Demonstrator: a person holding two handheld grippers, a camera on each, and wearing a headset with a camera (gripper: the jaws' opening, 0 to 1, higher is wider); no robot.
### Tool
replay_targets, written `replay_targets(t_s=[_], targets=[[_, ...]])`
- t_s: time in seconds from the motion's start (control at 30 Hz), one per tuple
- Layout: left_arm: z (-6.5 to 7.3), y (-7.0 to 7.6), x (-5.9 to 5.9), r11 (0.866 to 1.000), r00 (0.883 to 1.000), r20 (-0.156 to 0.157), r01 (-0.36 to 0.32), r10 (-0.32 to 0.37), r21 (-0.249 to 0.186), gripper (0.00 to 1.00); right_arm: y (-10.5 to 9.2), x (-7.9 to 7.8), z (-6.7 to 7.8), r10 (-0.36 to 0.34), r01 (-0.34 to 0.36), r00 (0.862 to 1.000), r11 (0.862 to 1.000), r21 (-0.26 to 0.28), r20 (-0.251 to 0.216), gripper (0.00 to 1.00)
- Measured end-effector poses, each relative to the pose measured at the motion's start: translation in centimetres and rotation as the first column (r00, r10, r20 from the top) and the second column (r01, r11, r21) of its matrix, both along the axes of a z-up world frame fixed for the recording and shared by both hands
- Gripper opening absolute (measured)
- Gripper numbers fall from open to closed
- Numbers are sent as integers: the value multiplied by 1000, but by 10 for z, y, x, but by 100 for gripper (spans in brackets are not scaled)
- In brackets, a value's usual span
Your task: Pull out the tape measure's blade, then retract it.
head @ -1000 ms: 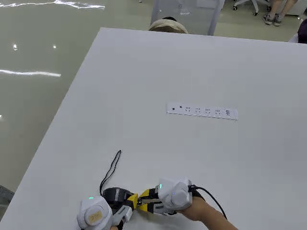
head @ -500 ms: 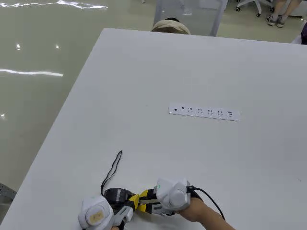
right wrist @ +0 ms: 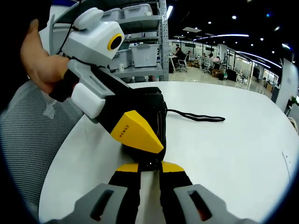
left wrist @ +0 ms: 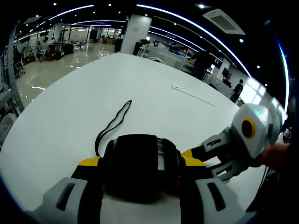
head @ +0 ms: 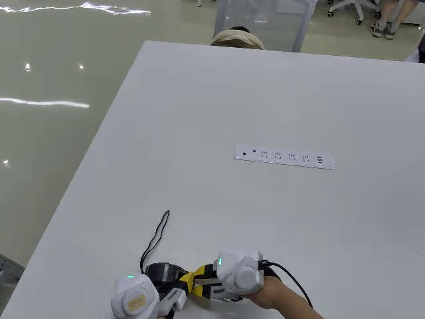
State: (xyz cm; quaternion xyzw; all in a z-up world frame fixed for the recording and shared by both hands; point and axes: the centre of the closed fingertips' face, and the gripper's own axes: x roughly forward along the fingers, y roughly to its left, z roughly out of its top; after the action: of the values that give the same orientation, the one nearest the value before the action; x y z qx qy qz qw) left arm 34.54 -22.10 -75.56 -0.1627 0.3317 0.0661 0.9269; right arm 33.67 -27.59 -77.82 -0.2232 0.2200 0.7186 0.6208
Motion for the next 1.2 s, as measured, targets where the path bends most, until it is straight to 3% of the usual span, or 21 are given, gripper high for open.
replay_targets(t_s=[0.8, 0.97, 1.2], targets=[[-3, -2, 0, 1000, 999, -25, 21, -21, -5, 66, 0, 0, -1, -36, 36, 999, 999, -7, -10, 16], [-6, -5, -3, 993, 994, -56, 96, -92, 63, 66, 0, 0, 0, -37, 37, 999, 999, -12, 0, 17], [-3, -3, -6, 986, 991, -54, 128, -123, 103, 67, -1, -2, -1, -38, 38, 999, 999, -20, 3, 20]])
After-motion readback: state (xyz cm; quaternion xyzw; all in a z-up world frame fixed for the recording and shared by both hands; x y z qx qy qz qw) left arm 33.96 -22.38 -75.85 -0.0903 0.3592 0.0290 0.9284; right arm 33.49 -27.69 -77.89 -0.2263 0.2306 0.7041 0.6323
